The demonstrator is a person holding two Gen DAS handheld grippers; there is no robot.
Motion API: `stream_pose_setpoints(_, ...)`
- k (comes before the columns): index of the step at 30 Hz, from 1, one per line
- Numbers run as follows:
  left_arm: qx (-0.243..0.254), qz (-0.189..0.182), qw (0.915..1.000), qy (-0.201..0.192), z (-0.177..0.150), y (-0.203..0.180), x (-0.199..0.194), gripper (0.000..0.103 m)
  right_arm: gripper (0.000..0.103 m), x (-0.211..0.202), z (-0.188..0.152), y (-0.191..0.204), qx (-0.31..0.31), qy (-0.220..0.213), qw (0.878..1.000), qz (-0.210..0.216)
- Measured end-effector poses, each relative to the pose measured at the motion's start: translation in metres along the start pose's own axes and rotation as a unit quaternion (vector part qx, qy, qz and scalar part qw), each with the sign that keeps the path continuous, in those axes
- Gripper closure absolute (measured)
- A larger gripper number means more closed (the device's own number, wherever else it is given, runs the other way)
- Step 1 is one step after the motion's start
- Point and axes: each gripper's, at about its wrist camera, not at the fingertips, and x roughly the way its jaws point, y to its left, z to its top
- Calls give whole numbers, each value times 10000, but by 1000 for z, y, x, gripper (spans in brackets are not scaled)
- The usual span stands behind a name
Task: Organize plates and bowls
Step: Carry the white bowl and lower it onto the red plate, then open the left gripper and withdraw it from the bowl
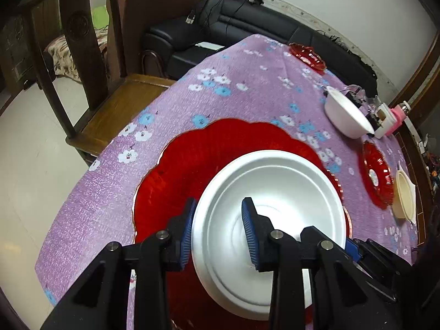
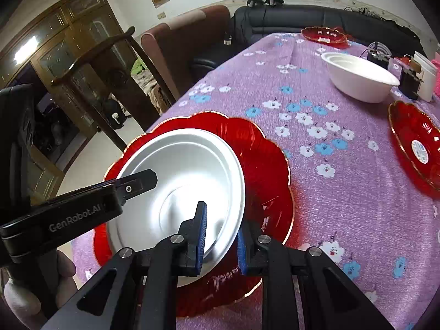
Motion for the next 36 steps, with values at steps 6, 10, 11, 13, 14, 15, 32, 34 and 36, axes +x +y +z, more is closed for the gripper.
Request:
stream_pose_setpoints(6,-46,32,10000,13,1,3,7,67,81,7,0,3,-49,17,10000,-81)
stream_pose_setpoints(10,-58,44,9999,-86,2,3,4,48,81,8,1,7,-123,-20,9996,-250)
stream_pose_setpoints(11,-75,39,9999,-125,3,3,2,47,82,8,2,7,-140,-18,9995,-280)
stream_pose_setpoints(13,-103,-2,9998,-179,3,4,-3,43,78,7,2,8,-144,-44,9992,-357)
stream_pose_setpoints(14,-119,-26,9997,-197,4,4,-6,39,75,6,3,8,-134,-72,9992,-380)
stream_pose_setpoints(15,-120,-43,9997,-219,4,5,-9,37,69,5,3,8,-124,-93,9992,-369)
stream_pose_setpoints(32,-192,-52,9958,-890,-10,8,-71,27,36,-53,-7,12,-233,-879,9941,-587)
stream_pose_setpoints(34,-160,-59,9953,-948,-14,4,-77,27,35,-62,-10,11,-218,-978,9931,-609)
stream_pose_setpoints(36,-119,-68,9950,-993,-17,-1,-81,27,34,-72,-14,7,-196,-1112,9915,-643)
